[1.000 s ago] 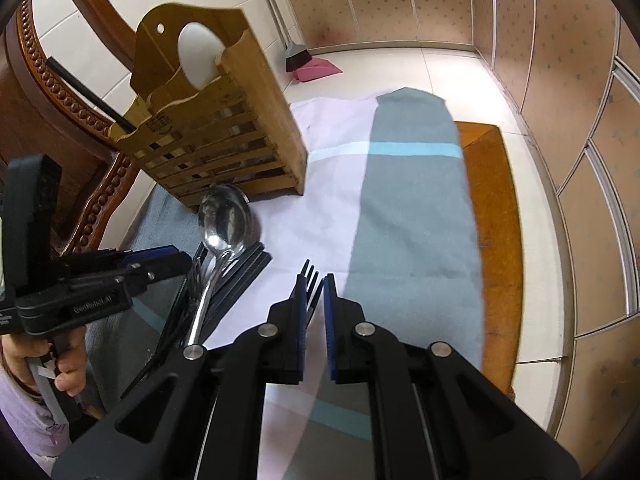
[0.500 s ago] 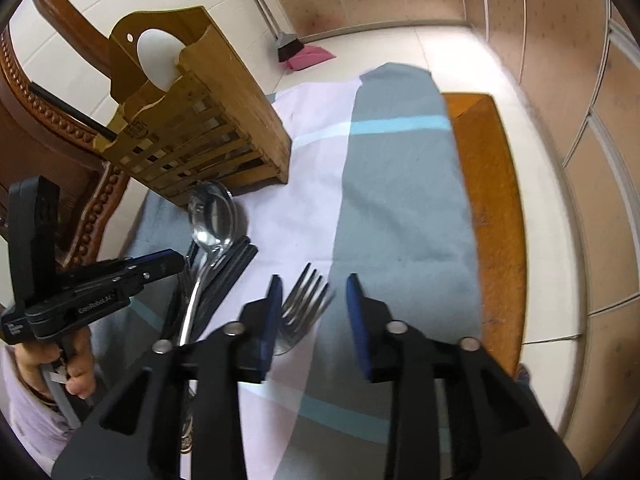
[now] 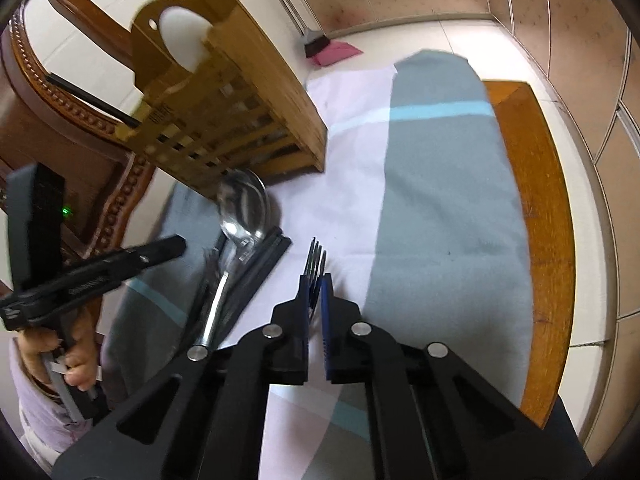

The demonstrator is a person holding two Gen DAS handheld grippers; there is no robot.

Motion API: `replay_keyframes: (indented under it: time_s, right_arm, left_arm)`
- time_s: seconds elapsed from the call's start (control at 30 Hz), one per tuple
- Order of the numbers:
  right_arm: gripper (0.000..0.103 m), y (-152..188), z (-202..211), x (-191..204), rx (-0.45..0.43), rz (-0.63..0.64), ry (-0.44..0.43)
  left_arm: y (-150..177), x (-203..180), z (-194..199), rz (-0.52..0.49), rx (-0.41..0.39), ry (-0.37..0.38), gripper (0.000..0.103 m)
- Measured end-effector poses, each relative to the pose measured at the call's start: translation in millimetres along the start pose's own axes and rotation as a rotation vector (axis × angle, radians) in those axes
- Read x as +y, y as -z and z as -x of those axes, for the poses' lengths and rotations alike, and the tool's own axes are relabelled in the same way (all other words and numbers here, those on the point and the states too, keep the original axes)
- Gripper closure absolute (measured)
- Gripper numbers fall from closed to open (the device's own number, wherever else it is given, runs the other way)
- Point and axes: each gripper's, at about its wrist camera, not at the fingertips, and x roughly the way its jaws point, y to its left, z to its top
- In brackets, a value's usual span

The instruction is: Organize utensils

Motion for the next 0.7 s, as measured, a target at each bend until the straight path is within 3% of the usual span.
replay_keyframes:
  time_s: [0.03,0.1,0.17,0.23,0.33,0.57,0.63,0.67,0.7]
  right_arm:
    - [0.097,-0.4,2.5,0.9,-0.008,0.003,0.006]
    - [0.097,-2.1,11.5,3.0,-0.037,0.012,0.028]
    - [0.098,-4.6,20.1,5.5,-0.068,0.030,0.054]
    - [0.098,-7.4,29.6,6.3,-0.105,0.047,0.099]
    - [0.098,-11.4,42.6,4.7,-0.145,0.048,0.130]
    - [0.098,-12.4,35.7,3.8,-0.121,0.055,0.133]
    - [0.098,-12.0,32.7,2.4,-0.115,0.055,0.133]
    - [0.098,-11.4,33.0,1.4,-0.114,0.054,0.133]
    - [0.098,-11.2,32.7,-0.1,-0.111,0.052,0.131]
  left_arm:
    - [-0.4,-0.4,-0.3,-0.001,-0.003,-0.016,0.101]
    - [-1.2,0.1,-1.8,-0.001,-0.005,-0.038,0.083]
    - [-3.0,2.7,-1.2,0.008,-0.017,-0.061,0.071]
    - [-9.4,4.9,-2.0,0.018,-0.038,-0.079,0.067]
    - [-21.4,7.3,-7.2,0.036,-0.057,-0.087,0.066]
    - [-37.6,5.2,-38.7,0.053,-0.019,-0.042,0.066]
    - [-39.3,2.3,-44.8,0.047,-0.006,-0.041,0.072]
    - [-40.8,1.6,-47.1,0.046,-0.002,-0.039,0.086]
    - [-41.5,1.8,-47.6,0.051,-0.002,-0.035,0.089]
